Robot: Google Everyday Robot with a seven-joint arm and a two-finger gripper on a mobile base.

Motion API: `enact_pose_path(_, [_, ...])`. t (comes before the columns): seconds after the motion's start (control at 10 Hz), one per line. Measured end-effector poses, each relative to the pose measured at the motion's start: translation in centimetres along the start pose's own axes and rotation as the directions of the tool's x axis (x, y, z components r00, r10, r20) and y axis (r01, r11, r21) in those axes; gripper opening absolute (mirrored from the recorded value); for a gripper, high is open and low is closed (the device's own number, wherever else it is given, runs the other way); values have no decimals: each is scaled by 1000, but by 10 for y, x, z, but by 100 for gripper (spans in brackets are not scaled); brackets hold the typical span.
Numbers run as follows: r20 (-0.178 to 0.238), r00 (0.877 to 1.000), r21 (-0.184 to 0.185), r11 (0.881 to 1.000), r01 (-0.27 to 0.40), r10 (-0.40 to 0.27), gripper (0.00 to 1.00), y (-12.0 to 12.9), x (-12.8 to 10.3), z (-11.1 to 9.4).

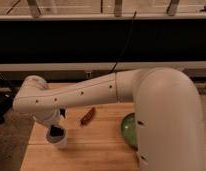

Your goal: Place the eraser in the ceramic cup

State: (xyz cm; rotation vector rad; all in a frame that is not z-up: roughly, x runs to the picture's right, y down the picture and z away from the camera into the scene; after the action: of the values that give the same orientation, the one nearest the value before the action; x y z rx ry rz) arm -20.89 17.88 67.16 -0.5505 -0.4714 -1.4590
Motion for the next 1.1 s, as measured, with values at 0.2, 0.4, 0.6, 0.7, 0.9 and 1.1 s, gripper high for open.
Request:
enact_pose_path(0.2, [17,1000,3,1000,4,-4,4,0,-5,6])
enact_pose_path(0.4, [27,1000,5,1000,11,-11,4,-2,-9,11])
enact_pose_path(0.6, [29,999,6,1000,23,-24,4,-6,-12,12])
enact_pose_path(0.7, [29,999,8,1000,30,-30,4,-9,-14,11])
enact_pose_path(0.9, [25,999,12,999,37,-37,4,-14,-16,9])
enact_pose_path(1.1, [22,999,14,999,43,-43,6,-17,-16,8])
